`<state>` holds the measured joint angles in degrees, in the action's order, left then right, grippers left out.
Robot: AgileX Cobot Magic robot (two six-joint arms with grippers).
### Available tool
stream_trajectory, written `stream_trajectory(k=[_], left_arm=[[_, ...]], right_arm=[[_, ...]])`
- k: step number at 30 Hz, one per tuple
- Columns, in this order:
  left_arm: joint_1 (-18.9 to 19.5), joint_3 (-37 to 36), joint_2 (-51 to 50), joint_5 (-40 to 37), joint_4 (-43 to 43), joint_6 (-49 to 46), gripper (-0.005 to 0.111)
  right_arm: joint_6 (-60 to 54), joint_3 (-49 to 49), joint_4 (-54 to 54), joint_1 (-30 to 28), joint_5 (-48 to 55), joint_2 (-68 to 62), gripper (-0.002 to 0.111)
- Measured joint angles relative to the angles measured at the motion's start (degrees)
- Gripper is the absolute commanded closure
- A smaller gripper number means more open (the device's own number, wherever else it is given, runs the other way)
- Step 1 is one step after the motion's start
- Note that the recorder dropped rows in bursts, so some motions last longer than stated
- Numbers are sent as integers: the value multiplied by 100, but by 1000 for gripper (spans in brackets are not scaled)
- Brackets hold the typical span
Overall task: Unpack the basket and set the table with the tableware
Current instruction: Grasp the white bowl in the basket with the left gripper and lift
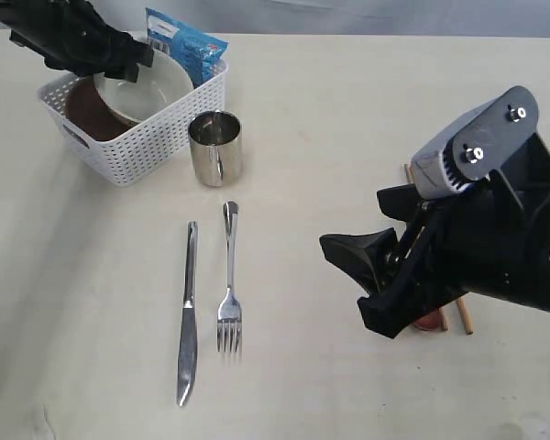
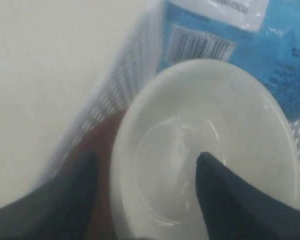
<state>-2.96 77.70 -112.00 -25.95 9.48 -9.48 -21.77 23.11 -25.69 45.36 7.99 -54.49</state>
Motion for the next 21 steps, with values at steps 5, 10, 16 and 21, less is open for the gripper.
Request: stream_trajectory(k=[5,10,16,21], left_arm=[[7,0,-80,0,-28,0,107],[28,0,-80,38,-40,13,106],[28,0,-69,25,-40,13,106],[28,0,179,-11,-40,13,106]], right_arm=[[0,0,0,0,0,0,40],[0,0,0,0,0,0,40],[0,0,0,0,0,0,40],[0,0,0,0,-11,0,40]])
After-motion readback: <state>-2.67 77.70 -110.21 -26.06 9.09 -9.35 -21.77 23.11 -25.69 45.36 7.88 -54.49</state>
